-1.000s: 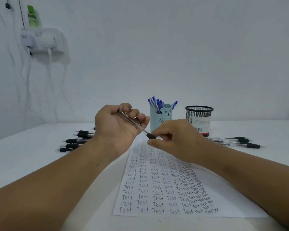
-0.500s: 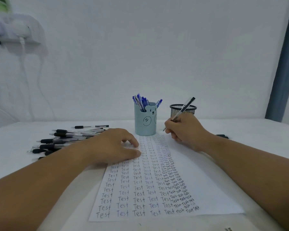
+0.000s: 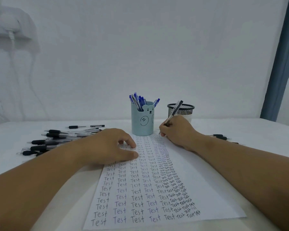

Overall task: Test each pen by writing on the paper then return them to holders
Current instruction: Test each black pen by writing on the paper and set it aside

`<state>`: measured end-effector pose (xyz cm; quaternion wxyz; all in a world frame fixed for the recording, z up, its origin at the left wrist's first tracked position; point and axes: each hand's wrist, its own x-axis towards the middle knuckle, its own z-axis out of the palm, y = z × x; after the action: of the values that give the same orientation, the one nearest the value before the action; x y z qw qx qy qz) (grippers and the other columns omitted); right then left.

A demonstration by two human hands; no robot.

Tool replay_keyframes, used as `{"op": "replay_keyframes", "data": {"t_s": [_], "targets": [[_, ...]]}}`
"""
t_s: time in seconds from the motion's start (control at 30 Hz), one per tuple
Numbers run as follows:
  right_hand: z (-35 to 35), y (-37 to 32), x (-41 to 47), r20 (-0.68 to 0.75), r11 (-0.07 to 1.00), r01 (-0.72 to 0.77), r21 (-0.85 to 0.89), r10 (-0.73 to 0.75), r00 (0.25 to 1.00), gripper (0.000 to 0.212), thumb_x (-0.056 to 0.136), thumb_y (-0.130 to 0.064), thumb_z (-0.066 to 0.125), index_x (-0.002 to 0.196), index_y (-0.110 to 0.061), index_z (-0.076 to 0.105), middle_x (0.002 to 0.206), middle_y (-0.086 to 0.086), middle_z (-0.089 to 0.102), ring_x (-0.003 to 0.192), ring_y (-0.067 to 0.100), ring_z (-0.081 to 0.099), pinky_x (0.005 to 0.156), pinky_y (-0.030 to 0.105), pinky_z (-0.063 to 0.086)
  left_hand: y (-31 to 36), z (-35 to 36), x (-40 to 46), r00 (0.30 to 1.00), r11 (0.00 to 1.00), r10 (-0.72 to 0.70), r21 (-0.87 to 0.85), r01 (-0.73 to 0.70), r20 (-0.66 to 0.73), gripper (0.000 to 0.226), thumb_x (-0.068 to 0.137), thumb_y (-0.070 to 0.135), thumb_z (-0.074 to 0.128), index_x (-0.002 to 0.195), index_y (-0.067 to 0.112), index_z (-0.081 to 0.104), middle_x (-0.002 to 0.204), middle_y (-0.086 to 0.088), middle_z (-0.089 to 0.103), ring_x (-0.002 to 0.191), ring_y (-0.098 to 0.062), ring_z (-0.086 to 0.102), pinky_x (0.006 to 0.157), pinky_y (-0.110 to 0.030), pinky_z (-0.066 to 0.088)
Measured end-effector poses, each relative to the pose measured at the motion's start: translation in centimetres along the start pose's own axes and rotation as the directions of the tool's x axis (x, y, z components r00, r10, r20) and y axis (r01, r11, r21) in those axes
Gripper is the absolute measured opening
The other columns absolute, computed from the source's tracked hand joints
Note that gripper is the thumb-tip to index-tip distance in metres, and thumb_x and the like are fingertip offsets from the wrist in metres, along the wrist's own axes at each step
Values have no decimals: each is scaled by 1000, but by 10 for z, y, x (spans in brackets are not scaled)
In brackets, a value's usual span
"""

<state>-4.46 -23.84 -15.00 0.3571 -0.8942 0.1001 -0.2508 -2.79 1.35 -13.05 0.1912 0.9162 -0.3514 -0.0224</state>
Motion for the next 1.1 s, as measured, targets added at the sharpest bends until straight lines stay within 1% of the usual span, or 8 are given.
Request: {"op": "replay_keyframes", "data": {"t_s": [0.13,0.33,0.47,0.67,0.8,0.93,1.03,1.1], "targets": [[1,3,2,16,998,-35,49,34,999,28,89,-15,60,66,-9,75,76,11,75,64,22,55,62,31,45,-1,0,0,1000,1000,-2,2,2,2,34,81,62,68,111,46,66,118,31,51,116,5,47,96,-23,35],[3,3,3,18,999,-28,37,27,999,30,92,-16,60,68,-9,76,74,3,76,65,20,58,64,30,48,0,0,0,1000,1000,-6,1,6,8,34,82,62,68,112,46,65,117,31,50,116,5,46,96,-23,35],[1,1,1,21,999,-32,24,31,999,30,92,-16,60,66,-9,75,61,-3,70,57,18,51,51,25,41,0,0,-1,1000,1000,-8,1,8,15,34,82,62,68,112,46,65,121,30,51,118,3,46,102,-26,37],[2,2,3,29,1000,-18,17,18,999,31,91,-17,60,65,-13,75,68,-4,74,64,19,59,62,33,52,0,0,-1,1000,1000,-5,4,5,20,35,83,62,67,114,46,64,122,30,51,119,3,46,103,-25,36],[2,2,3,11,1000,-5,-20,6,1000,30,92,-17,60,66,-12,75,72,1,75,68,25,66,72,39,58,1,-1,-1,1000,1000,-5,7,4,29,35,84,61,66,116,45,64,126,29,50,121,2,45,104,-25,35],[1,2,1,-1,999,15,-28,-15,1000,32,92,-16,59,64,-11,73,72,4,75,65,19,60,64,32,52,0,-1,-1,1000,1000,-6,3,6,25,35,84,61,67,115,45,64,125,30,50,121,3,44,104,-24,35],[1,1,1,-6,998,26,-51,-27,1000,33,91,-16,59,61,-12,73,70,3,74,67,24,65,69,37,57,0,0,-1,1000,1000,-5,7,5,20,34,84,61,67,114,46,64,124,31,50,120,5,44,103,-23,34],[1,1,2,-6,998,28,-59,-28,1000,32,91,-15,59,63,-10,74,69,0,73,67,22,65,71,37,57,-1,0,-1,1000,1000,-4,11,4,21,34,84,62,66,114,46,64,125,31,51,121,4,45,104,-24,34]]}}
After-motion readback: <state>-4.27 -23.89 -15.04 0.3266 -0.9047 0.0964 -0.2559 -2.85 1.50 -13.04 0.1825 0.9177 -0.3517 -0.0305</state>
